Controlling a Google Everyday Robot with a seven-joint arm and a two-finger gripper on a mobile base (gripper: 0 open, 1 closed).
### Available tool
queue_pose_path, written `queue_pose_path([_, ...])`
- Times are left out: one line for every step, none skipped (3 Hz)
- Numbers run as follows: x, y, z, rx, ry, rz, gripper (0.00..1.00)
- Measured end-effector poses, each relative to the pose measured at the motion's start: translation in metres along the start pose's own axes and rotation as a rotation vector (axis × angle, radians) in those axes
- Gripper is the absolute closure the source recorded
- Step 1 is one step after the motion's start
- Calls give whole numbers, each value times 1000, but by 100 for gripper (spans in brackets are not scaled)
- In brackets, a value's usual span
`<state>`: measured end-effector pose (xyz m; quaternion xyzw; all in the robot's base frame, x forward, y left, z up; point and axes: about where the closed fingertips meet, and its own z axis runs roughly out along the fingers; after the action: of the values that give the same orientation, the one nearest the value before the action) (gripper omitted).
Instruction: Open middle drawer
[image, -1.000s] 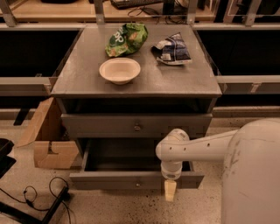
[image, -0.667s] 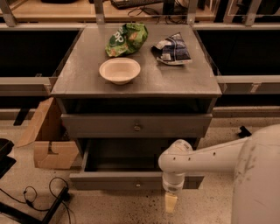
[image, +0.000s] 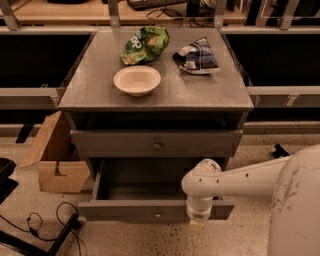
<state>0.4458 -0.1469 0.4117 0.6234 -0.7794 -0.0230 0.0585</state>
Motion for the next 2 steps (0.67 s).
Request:
queue_pose_path([0,0,-3,0,0,0,88])
queue_pose_path([4,12,-4,-32,3,16,100])
